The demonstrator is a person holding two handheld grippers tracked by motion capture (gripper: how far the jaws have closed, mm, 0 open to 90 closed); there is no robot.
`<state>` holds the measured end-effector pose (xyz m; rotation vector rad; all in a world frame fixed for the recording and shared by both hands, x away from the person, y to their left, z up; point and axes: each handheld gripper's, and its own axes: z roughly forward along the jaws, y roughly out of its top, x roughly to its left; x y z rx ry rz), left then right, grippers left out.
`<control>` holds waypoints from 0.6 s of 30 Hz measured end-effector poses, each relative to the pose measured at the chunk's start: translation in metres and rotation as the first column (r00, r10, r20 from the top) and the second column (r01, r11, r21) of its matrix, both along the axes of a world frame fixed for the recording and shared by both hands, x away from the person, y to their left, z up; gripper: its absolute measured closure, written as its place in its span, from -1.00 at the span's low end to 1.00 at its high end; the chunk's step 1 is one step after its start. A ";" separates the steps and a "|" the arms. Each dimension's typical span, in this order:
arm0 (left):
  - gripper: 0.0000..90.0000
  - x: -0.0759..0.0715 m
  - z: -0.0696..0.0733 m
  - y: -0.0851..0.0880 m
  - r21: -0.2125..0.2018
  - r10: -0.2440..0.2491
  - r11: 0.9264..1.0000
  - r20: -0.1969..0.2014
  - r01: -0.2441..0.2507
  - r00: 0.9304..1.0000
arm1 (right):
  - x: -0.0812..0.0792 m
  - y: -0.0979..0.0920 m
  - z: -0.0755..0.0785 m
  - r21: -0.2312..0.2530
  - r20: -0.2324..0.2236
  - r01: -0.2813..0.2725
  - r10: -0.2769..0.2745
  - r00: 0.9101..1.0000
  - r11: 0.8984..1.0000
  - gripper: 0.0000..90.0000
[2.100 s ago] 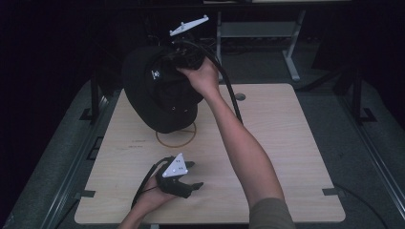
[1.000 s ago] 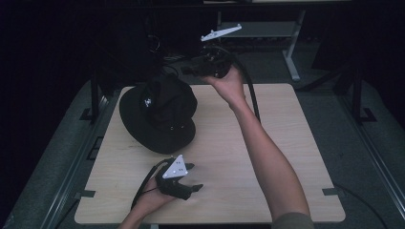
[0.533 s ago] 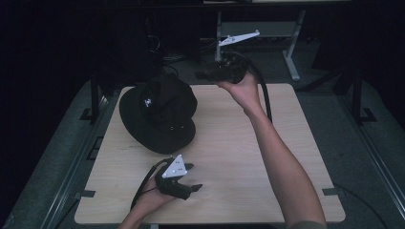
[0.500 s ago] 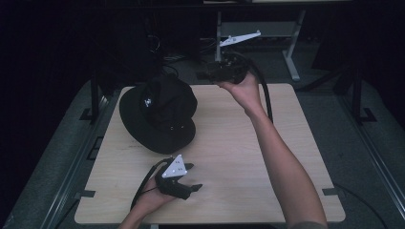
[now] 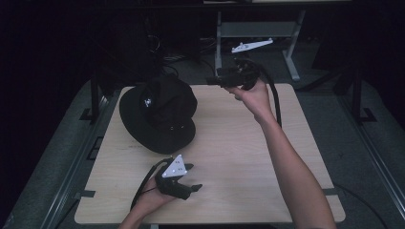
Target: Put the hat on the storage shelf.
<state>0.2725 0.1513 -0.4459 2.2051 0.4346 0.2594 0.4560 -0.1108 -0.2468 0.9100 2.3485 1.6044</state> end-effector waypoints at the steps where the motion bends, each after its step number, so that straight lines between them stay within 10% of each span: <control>1: -0.45 0.000 0.000 0.000 -0.001 0.002 1.000 -0.001 -0.002 1.000 | 0.000 -0.001 -0.001 0.000 -0.002 -0.002 0.002 1.000 1.000 -0.28; 18: -0.45 0.000 -0.001 0.000 0.007 0.000 1.000 0.002 0.000 1.000 | -0.012 -0.027 -0.014 0.008 -0.025 0.008 -0.008 1.000 1.000 -0.33</control>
